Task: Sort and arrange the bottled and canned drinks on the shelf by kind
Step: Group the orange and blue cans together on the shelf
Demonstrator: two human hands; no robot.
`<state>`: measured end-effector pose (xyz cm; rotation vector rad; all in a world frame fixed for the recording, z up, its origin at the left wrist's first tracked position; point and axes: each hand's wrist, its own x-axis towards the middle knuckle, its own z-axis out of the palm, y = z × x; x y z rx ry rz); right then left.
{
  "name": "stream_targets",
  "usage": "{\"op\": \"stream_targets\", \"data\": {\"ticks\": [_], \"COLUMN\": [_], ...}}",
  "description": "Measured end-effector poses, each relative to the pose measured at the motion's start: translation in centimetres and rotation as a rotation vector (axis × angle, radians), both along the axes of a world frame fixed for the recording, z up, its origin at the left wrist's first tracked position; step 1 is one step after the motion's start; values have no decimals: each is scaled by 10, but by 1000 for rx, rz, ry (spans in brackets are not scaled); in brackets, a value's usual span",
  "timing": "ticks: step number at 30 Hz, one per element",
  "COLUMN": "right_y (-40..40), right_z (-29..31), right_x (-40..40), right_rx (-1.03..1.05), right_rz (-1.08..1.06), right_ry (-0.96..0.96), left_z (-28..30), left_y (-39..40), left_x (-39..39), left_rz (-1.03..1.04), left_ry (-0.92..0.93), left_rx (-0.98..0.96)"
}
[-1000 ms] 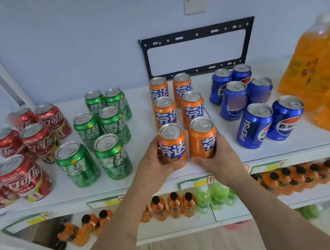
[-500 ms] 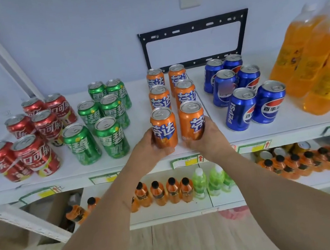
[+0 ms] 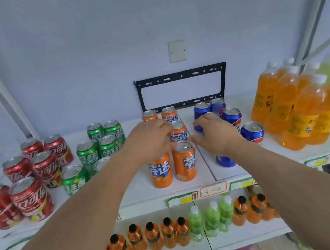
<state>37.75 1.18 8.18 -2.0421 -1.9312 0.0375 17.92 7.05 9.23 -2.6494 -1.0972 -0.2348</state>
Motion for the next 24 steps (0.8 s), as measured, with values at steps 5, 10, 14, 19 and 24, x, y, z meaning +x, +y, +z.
{"op": "stream_targets", "data": {"ticks": [5,10,14,19,24], "right_y": [43,107,155,197,213], "right_z": [16,15,7,-8,-15], "right_x": [47,114,159,188,198], "right_rx": [31,9,-57,-255,-367], "right_rz": [-25,-39,-72,-71,-9], "right_ry": [-53,14,153,270,267], "left_z": [7,9,3,-12,-18], "left_y": [43,84,119,162,185], "left_x": [51,107,151,194,214], "left_rz": [-30,8,144,272,306], "left_ry": [20,35,-164,-342,-201], "left_rx": [42,27,-197,-506,-714]}}
